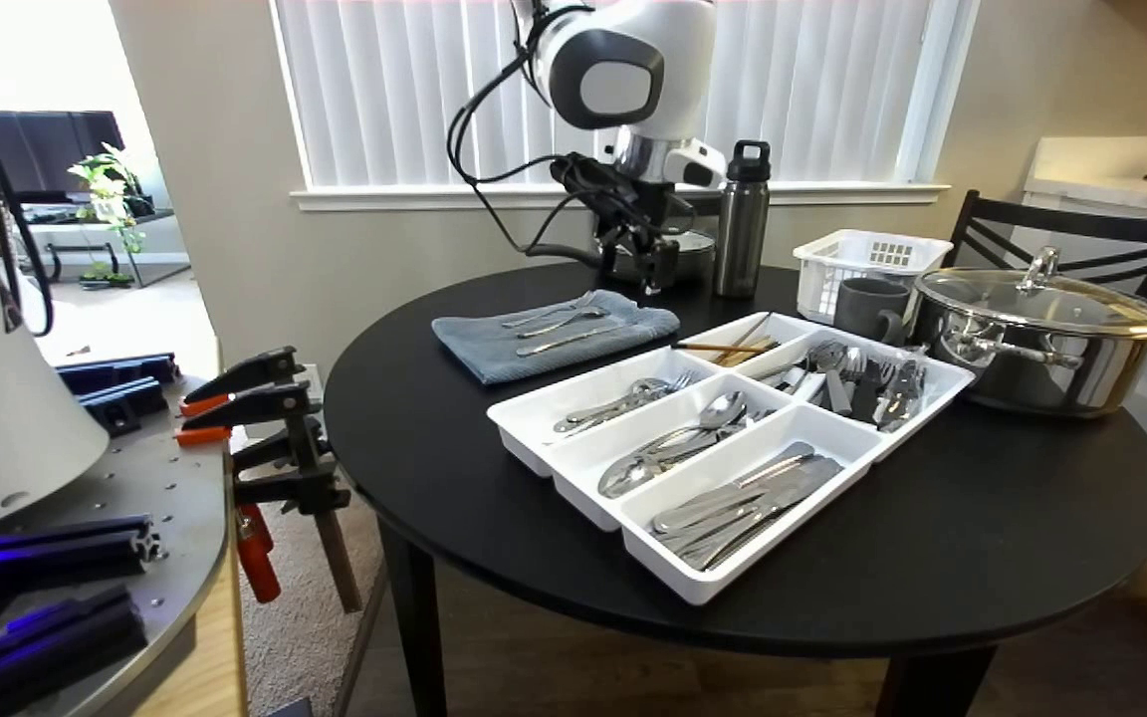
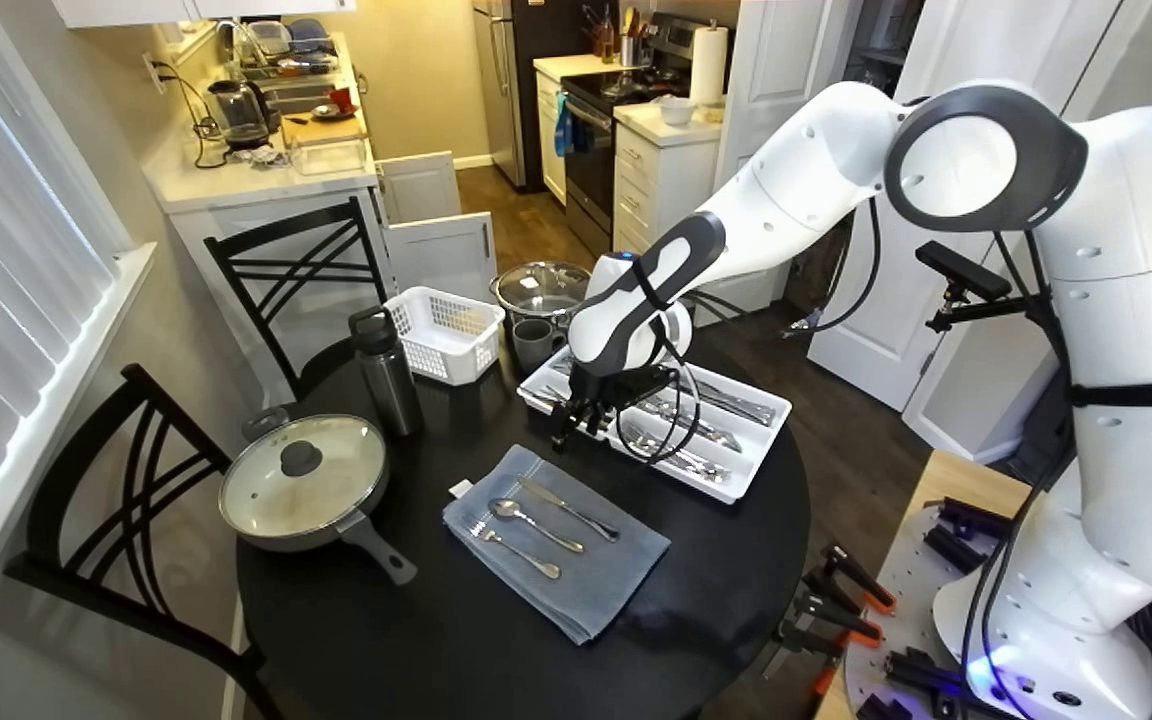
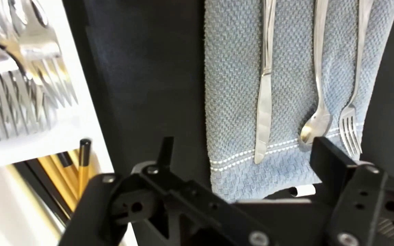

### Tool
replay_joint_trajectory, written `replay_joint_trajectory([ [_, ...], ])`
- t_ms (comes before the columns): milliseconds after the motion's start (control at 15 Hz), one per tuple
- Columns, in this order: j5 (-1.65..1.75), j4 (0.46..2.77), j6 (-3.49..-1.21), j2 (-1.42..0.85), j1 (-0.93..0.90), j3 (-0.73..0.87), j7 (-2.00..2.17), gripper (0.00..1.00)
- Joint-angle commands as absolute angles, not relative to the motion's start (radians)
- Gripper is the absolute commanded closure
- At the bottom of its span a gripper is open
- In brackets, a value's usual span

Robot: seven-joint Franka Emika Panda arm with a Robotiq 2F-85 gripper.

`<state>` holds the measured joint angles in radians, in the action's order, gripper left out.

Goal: Place one fork, spoon and knife from the cutlery holder on the blue towel.

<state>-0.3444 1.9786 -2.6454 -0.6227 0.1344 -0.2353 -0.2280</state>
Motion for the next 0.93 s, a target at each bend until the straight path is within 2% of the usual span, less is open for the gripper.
replay_joint_trajectory([
  [0,-0.403,2.058,-2.623,-0.531,0.217,-0.29,-0.323,0.0],
  [333,-0.517,2.102,-2.636,-0.489,0.282,-0.35,-0.444,0.0],
  [867,-0.503,2.07,-2.627,-0.514,0.244,-0.314,-0.412,0.0],
])
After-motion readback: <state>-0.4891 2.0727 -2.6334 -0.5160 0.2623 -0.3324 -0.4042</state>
